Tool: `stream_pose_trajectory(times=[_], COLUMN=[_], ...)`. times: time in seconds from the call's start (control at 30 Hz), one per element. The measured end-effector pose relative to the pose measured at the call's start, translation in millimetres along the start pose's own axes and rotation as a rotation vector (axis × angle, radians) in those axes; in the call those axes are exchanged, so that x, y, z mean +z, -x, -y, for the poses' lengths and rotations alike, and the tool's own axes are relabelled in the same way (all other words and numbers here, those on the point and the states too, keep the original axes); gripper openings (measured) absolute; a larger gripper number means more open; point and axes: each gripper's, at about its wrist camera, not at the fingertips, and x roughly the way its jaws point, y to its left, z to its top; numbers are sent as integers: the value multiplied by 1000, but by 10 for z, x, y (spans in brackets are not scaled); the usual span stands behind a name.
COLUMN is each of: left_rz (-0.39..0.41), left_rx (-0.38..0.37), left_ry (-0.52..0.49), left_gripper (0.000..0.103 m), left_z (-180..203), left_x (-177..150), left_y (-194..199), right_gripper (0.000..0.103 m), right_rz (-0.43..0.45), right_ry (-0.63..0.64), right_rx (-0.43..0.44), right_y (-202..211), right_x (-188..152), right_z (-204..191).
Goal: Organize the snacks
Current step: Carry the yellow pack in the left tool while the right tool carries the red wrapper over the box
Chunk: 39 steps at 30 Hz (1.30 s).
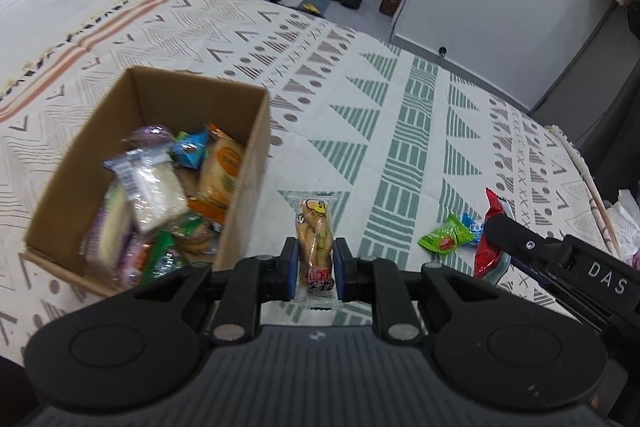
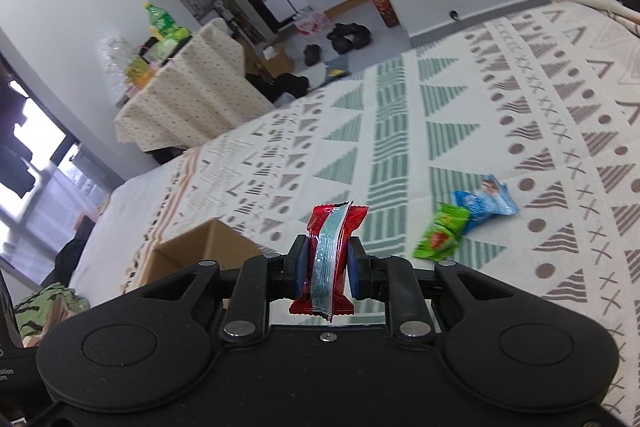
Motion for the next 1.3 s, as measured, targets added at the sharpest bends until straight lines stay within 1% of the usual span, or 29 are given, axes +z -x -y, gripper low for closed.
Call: stream_pose_trajectory(times=[0.37, 0.6, 1.0, 1.3], left_rz=[60, 86, 91, 71], left_rx=[14, 25, 38, 18], left_ry=[45, 74, 135, 163], left_gripper=[17, 17, 17, 17], left_z=[-359, -618, -1079, -1281], left_x=[100, 170, 272, 303], left_y=[358, 504, 503, 377], right_gripper=[21, 21, 21, 21], right_rz=[68, 70, 87, 61], right_ry=[54, 96, 166, 201], right_rx=[74, 101, 149, 165], right_y=[106, 42, -27, -166], right_x=[-41, -136, -282, -372], right_z=[-388, -635, -981, -1119])
